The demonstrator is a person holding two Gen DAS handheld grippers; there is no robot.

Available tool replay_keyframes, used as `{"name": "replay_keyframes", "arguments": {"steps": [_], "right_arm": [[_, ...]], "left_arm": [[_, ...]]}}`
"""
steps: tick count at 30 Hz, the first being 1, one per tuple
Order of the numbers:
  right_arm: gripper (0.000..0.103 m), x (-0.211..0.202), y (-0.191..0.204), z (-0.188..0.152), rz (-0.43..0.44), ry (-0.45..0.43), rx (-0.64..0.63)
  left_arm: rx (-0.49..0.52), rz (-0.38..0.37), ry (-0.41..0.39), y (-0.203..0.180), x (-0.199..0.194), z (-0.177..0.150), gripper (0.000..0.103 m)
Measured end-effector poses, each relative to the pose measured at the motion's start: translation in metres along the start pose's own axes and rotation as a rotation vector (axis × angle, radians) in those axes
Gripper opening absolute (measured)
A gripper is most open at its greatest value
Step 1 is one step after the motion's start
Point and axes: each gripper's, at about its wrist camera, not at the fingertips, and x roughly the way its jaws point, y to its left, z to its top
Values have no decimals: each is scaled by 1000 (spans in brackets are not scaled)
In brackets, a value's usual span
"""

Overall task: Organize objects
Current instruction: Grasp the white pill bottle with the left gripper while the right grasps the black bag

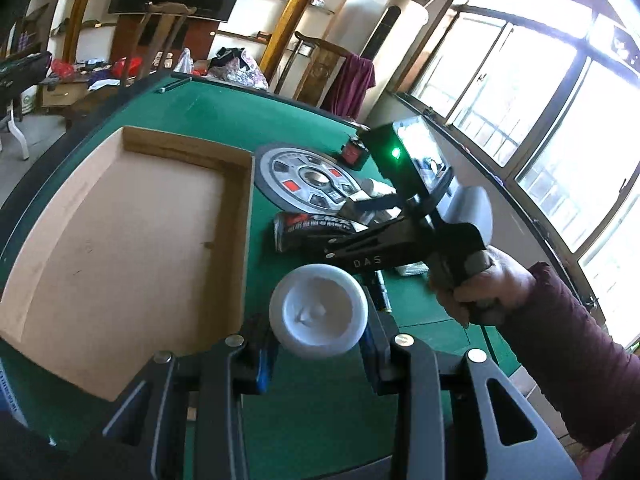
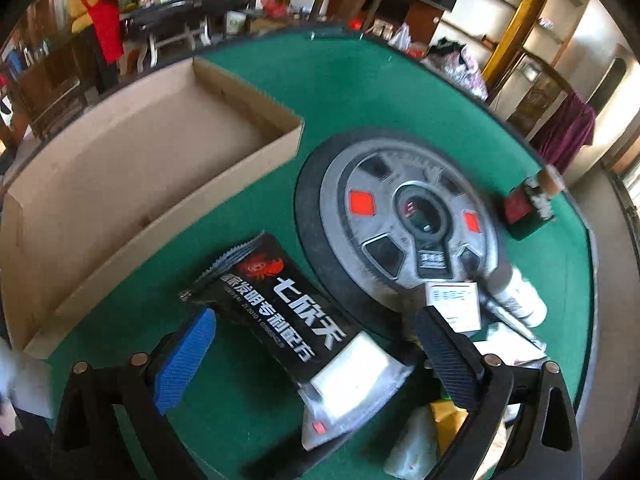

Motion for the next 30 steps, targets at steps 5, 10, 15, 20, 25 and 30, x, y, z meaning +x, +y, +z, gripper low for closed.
{"name": "replay_keyframes", "arguments": {"steps": [5, 10, 15, 20, 25, 30], "right_arm": [[44, 6, -5, -5, 55, 52, 92], [44, -35, -18, -10, 166, -41, 218], [44, -103, -29, 15, 320, -171, 301], [46, -164, -37, 81, 612, -293, 445], [46, -109, -12, 120, 607, -244, 539], [44, -8, 4, 108, 473, -85, 591]], "left_arm": [[-27, -1, -51, 14, -17, 2, 33], [-10, 9, -102, 21, -47, 12, 34], [15, -40, -93, 30, -78, 49, 34], [53, 28, 30, 53, -70, 108, 34], [23, 113, 131, 93, -19, 127, 33], [-93, 106, 225, 140, 42, 119, 33]]}}
